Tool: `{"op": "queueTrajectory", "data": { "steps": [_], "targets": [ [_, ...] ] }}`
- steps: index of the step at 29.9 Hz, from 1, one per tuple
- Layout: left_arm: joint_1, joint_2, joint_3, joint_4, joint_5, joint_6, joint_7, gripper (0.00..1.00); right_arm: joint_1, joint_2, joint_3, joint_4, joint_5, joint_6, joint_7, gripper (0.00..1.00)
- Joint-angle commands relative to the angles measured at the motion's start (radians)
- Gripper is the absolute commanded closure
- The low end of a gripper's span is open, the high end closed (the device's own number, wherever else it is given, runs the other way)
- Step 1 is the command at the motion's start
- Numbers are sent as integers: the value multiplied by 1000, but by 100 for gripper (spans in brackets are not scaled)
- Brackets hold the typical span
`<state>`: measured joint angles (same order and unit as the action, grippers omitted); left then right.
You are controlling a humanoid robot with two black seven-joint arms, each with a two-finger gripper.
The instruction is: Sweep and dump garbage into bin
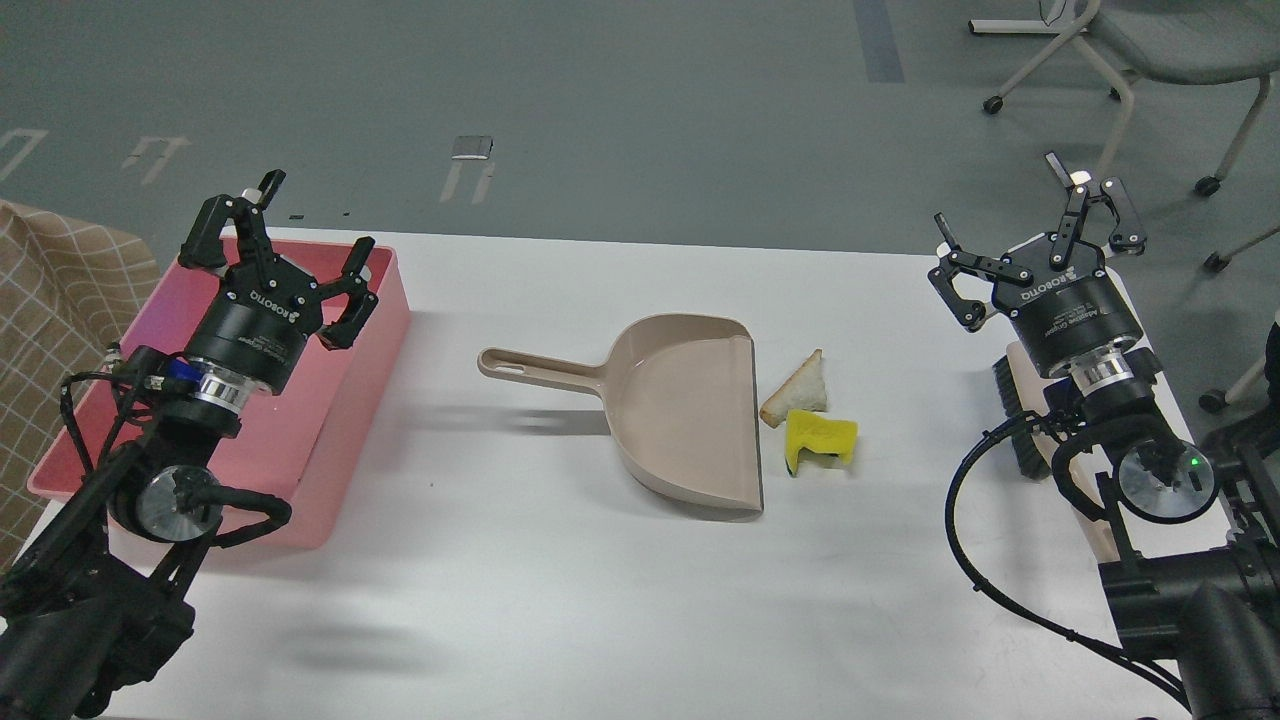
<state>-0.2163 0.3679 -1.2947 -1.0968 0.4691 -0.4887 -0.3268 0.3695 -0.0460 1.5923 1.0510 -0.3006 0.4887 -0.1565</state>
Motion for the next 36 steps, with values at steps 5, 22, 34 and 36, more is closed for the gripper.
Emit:
{"op": "queueTrajectory", "data": {
  "steps": [5,22,34,36],
  "targets": [
    [-2,-1,2,0,0,5,-1,2,0,0,0,1,0,0,0,0],
    [-3,-1,-2,-2,-6,10,0,2,-1,0,0,3,0,0,0,0],
    [-3,-1,0,-3,-4,7,2,2,-3,0,0,3,0,0,0,0],
    [-3,-1,0,-3,-4,7,0,2,-1,0,0,3,0,0,0,0]
  ]
}}
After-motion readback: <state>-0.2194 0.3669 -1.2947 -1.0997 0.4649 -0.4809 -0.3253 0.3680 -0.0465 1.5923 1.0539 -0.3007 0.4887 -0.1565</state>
